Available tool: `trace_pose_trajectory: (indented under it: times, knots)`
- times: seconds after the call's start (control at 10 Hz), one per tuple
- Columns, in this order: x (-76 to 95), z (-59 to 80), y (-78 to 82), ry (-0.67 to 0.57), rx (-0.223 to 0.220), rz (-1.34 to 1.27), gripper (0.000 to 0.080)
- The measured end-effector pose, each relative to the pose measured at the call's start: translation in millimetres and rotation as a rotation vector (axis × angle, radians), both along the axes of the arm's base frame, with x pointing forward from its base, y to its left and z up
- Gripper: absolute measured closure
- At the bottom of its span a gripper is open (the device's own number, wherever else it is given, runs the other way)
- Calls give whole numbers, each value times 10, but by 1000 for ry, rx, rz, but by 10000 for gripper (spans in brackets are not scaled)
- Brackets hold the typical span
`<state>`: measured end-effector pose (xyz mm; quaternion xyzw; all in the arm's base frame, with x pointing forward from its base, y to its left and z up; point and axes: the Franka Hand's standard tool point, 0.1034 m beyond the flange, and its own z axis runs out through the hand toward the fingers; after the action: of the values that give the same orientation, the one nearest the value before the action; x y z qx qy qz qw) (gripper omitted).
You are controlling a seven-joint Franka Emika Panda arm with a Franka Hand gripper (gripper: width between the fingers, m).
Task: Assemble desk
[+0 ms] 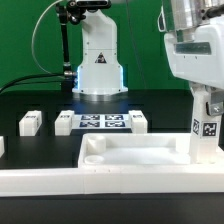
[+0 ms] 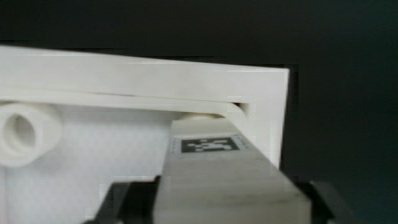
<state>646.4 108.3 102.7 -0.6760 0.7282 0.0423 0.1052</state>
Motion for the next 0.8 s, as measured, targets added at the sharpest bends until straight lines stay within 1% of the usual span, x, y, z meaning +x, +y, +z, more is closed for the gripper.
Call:
trace_pose_trajectory:
  times: [0.3, 0.5, 0.6, 0.7, 0.8]
  knots:
    - [3, -1, -11, 22, 27, -176, 503]
    - [7, 0, -4, 30, 32, -234, 503]
    - [4, -6, 7, 43, 44, -293, 394]
    - [3, -9, 11, 39, 42, -272, 394]
    - [2, -9, 13, 38, 42, -269, 258]
